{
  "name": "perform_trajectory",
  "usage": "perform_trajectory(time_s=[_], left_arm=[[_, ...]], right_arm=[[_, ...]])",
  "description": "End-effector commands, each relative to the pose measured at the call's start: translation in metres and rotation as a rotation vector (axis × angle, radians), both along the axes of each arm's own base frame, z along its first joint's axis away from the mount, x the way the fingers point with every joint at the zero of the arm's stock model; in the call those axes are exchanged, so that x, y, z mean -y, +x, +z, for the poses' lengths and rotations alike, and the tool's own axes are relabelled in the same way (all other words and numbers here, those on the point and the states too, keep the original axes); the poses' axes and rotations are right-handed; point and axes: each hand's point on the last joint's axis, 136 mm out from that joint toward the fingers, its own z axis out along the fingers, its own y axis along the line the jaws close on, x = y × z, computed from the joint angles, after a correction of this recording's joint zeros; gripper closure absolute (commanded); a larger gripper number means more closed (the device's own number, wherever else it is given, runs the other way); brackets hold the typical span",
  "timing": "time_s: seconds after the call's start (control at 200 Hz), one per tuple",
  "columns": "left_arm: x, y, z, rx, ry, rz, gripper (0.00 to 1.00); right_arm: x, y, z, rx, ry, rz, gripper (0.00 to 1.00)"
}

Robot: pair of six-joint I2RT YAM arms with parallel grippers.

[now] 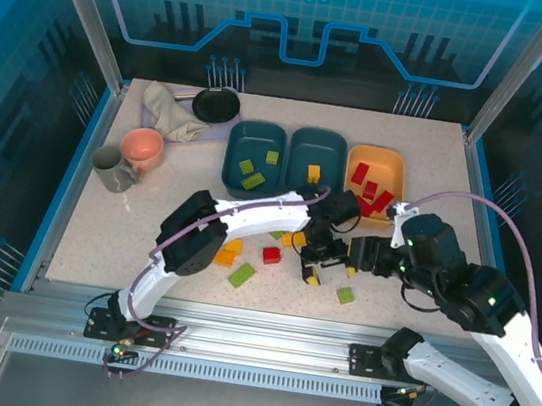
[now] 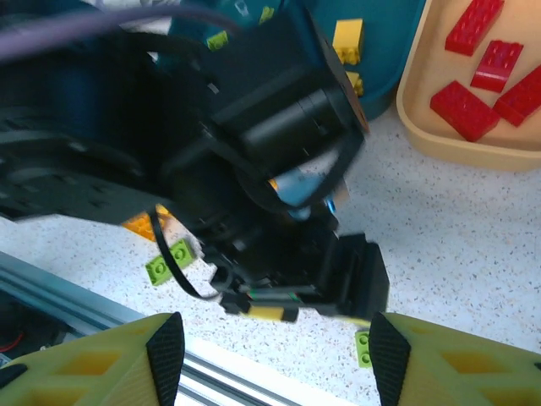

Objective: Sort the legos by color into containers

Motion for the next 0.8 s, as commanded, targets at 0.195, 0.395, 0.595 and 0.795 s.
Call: perform_trajectory(time_s=[0.195,0.395,0.595,0.795], left_arm=[[0.028,-0.023,-0.02,-0.12,0.071,0.053,0.23],[0.039,-0.017,-0.037,-0.115,0.112,0.071,0.25],[0.042,-0.02,-0.05,-0.13,0.144,0.087,0.37],[0.043,-0.021,-0.06,-0.14,0.165,0.099,0.49]], right_arm=[[0.007,-0.008,-0.013,0.002,-0.019,0.002,0.38],[0.007,-0.012,-0.02,-0.015,-0.005,0.011,0.37],[0.011,-0.016,-0.022,-0.01,-0.001,0.007,0.37],[0.013,-0.018,-0.024,-0.01,0.006,0.0,0.36]])
